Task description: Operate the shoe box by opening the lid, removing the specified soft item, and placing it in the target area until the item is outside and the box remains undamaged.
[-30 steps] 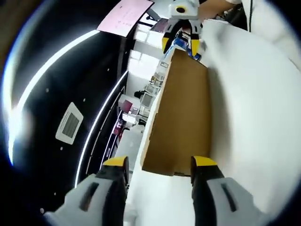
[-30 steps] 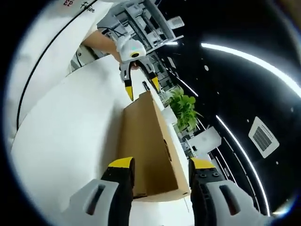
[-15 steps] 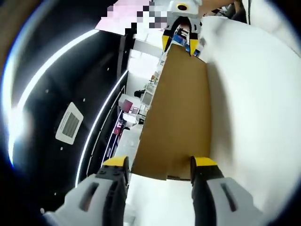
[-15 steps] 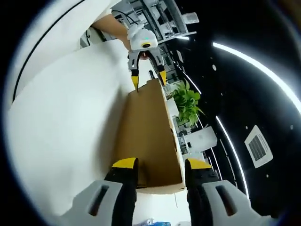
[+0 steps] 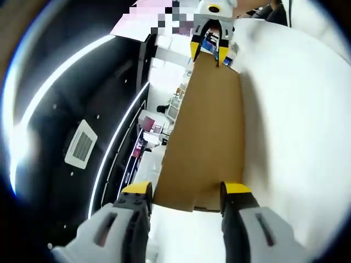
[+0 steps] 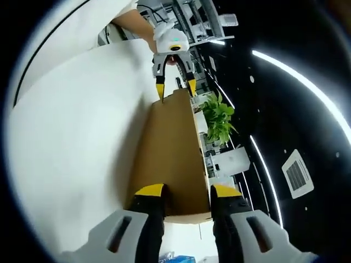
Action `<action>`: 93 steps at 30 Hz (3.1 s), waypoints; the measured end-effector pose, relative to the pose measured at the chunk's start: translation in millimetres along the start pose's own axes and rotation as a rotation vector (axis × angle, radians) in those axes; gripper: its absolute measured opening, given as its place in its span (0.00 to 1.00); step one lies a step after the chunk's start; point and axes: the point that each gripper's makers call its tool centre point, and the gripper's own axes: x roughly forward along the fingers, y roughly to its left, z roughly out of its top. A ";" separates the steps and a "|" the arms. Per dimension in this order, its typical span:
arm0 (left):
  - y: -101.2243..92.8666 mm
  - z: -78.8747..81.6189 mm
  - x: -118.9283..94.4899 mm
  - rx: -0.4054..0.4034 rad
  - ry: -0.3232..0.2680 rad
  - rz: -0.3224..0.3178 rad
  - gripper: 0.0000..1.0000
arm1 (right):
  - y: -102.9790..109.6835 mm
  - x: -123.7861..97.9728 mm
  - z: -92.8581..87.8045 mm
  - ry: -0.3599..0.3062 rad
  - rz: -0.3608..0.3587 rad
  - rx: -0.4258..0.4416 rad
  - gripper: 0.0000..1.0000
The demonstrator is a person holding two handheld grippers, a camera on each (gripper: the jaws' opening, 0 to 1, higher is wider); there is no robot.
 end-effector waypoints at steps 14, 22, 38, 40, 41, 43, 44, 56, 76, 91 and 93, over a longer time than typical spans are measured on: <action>-3.0 2.4 0.1 -0.012 0.001 0.009 0.34 | 4.9 -1.6 -2.4 0.004 -0.003 0.013 0.30; -10.5 2.2 5.9 -0.030 0.000 0.000 0.32 | 8.1 -2.0 -3.6 0.012 0.010 0.000 0.30; -12.7 0.6 -2.7 -0.107 -0.019 -0.045 0.31 | 16.8 -1.3 -4.9 0.015 0.043 0.122 0.29; -12.9 0.3 -3.0 -0.113 -0.021 -0.056 0.31 | 18.8 -1.1 -5.6 0.020 0.052 0.113 0.29; -12.8 0.4 -3.0 -0.112 -0.018 -0.057 0.31 | 18.7 -1.5 -5.6 0.020 0.054 0.121 0.29; -12.8 0.8 -2.7 -0.107 -0.014 -0.051 0.31 | 19.5 -1.1 -5.8 0.020 0.049 0.140 0.29; -13.0 1.0 -2.6 -0.110 -0.017 -0.044 0.31 | 20.1 -1.1 -5.8 0.023 0.045 0.134 0.29; -13.7 5.0 -5.2 -0.312 -0.014 -0.078 0.29 | 10.6 -0.4 -1.5 0.021 0.004 0.400 0.24; 36.2 20.6 -26.7 -0.991 -0.243 -0.038 0.30 | -23.5 -9.8 7.1 -0.118 -0.093 0.978 0.23; 49.2 19.7 -27.2 -1.157 -0.313 0.004 0.63 | -59.8 -18.6 1.2 -0.200 -0.295 1.146 0.61; 48.8 14.9 -25.5 -1.189 -0.288 0.004 0.71 | -62.6 -21.7 0.3 -0.195 -0.322 1.140 0.64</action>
